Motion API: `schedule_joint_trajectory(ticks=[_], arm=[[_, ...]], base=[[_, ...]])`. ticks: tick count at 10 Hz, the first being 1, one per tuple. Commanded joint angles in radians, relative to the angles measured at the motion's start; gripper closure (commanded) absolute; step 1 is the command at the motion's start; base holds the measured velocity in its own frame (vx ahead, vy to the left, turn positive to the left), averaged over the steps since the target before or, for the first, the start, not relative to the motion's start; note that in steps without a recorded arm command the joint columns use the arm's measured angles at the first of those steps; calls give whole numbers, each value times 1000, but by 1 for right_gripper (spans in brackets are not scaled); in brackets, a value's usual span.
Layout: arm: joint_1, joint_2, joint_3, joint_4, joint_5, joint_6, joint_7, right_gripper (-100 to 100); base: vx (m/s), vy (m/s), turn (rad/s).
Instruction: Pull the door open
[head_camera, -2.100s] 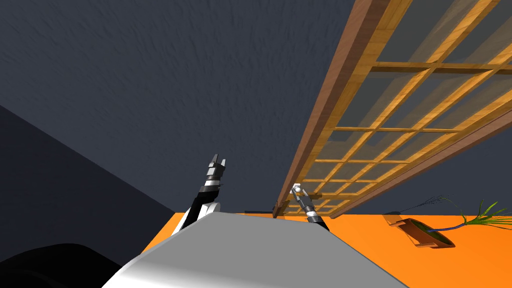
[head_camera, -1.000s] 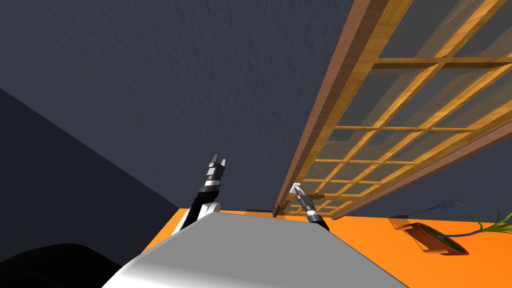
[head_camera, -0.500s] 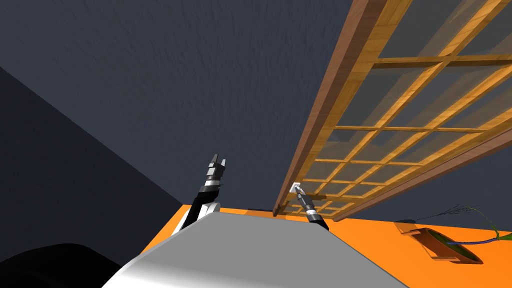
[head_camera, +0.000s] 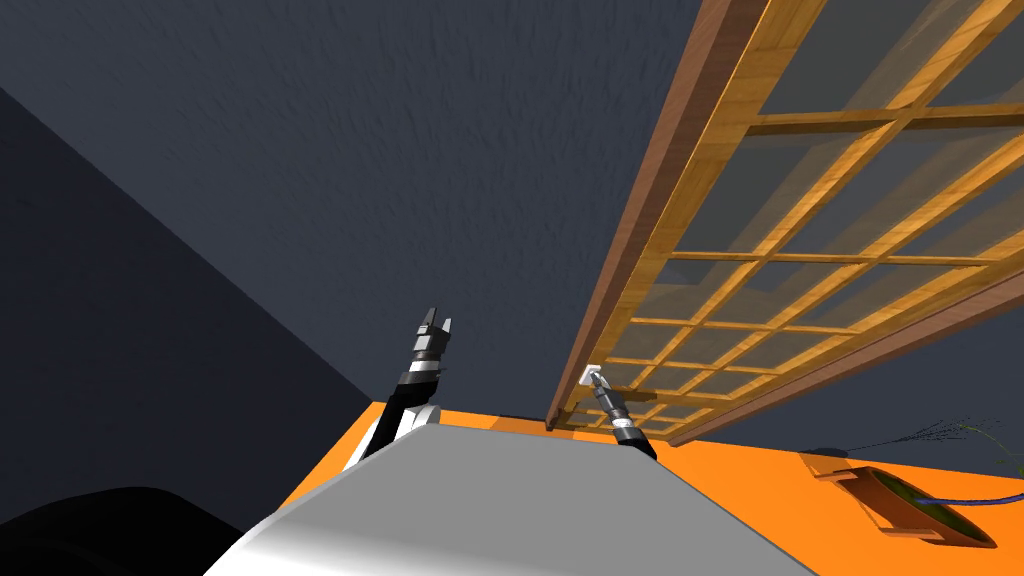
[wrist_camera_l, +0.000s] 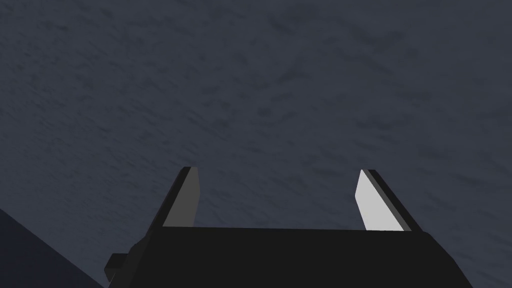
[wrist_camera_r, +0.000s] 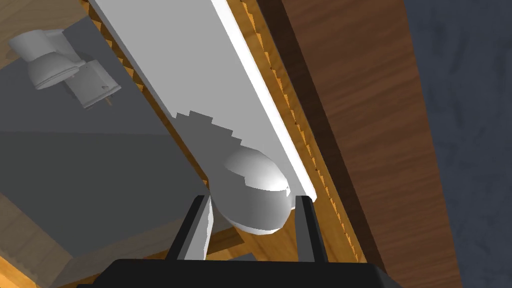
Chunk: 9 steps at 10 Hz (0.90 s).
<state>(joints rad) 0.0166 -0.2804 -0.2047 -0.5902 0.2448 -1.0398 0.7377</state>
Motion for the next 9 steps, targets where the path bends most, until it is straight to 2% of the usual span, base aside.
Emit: schedule_joint_trajectory(ticks=[1,2,6,7,9], arm=[[0,2,8,1,-16,3,-50,100],[0,2,8,1,-16,3,-53,100],[-3,1,25,-1,-58,9,-169,100],[-3,1,25,-1,-58,9,-173,100],[-5,1,38,-2,-89,15,-238,100]], base=[[-32,-16,60],[-26,-12,33],[-39,-23,62],[-29,-14,28],[-44,-25,86]])
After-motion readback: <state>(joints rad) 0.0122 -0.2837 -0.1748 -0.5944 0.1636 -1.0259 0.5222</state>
